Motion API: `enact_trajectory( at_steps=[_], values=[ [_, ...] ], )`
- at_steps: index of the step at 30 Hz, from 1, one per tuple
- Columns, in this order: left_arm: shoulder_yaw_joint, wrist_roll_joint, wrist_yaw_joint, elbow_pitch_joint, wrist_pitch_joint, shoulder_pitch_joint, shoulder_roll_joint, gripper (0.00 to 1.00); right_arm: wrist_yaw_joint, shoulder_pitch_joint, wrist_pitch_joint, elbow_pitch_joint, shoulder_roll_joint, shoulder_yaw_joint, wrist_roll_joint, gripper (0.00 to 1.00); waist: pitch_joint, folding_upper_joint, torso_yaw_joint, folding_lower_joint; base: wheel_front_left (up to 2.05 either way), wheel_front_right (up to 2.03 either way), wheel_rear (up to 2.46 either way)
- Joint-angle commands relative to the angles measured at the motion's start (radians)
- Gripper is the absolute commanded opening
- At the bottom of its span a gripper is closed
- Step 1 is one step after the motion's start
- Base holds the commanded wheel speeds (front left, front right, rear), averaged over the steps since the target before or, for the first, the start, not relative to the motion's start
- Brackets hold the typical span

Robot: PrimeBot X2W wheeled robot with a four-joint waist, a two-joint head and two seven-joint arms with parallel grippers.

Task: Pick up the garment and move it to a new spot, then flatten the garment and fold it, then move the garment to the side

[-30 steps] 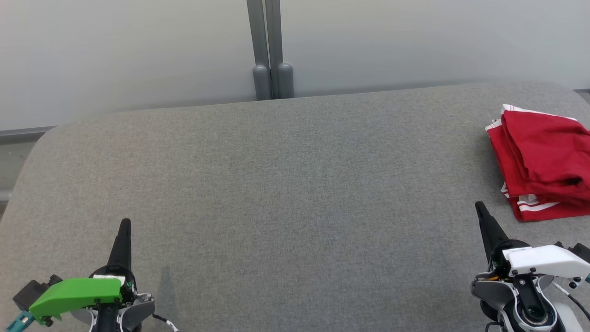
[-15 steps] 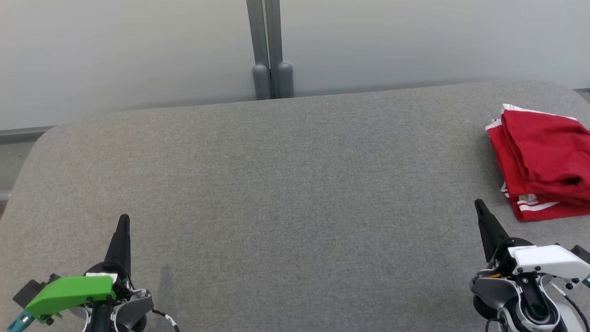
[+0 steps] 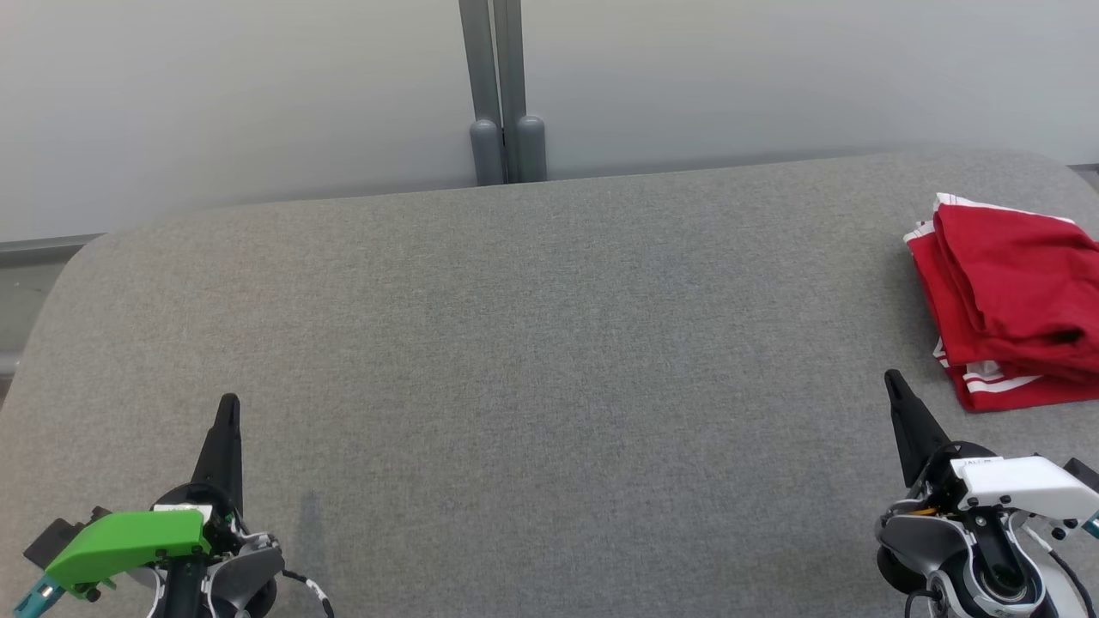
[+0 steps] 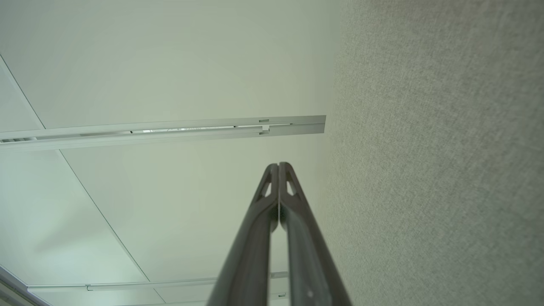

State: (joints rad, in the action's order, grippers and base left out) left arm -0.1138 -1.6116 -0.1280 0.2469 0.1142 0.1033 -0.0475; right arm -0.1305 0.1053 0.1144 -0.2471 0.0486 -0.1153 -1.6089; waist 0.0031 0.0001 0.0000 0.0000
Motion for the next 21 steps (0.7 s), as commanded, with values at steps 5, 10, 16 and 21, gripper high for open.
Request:
enact_trajectory(
  at_steps=[5, 10, 16, 21],
  values=[
    [-0.003, -0.002, -0.005, -0.002, 0.004, 0.011, -0.005, 0.00, -0.001, 0.006, 0.004, 0.004, 0.001, -0.002, -0.006, 0.00, 0.000, -0.0001, 0.000, 0.0000, 0.00, 0.00, 0.00],
    [-0.002, -0.002, -0.005, -0.002, 0.004, 0.011, -0.005, 0.00, -0.001, 0.005, 0.004, 0.005, 0.001, -0.002, -0.006, 0.00, 0.000, -0.0001, 0.000, 0.0000, 0.00, 0.00, 0.00],
    [-0.002, -0.002, -0.005, -0.002, 0.004, 0.011, -0.005, 0.00, -0.001, 0.005, 0.004, 0.005, 0.001, -0.001, -0.006, 0.00, 0.000, -0.0001, 0.000, 0.0000, 0.00, 0.00, 0.00],
    [-0.002, -0.002, -0.005, -0.003, 0.004, 0.011, -0.005, 0.00, -0.001, 0.005, 0.004, 0.005, 0.001, -0.001, -0.007, 0.00, 0.000, -0.0001, 0.000, 0.0000, 0.00, 0.00, 0.00]
  ],
)
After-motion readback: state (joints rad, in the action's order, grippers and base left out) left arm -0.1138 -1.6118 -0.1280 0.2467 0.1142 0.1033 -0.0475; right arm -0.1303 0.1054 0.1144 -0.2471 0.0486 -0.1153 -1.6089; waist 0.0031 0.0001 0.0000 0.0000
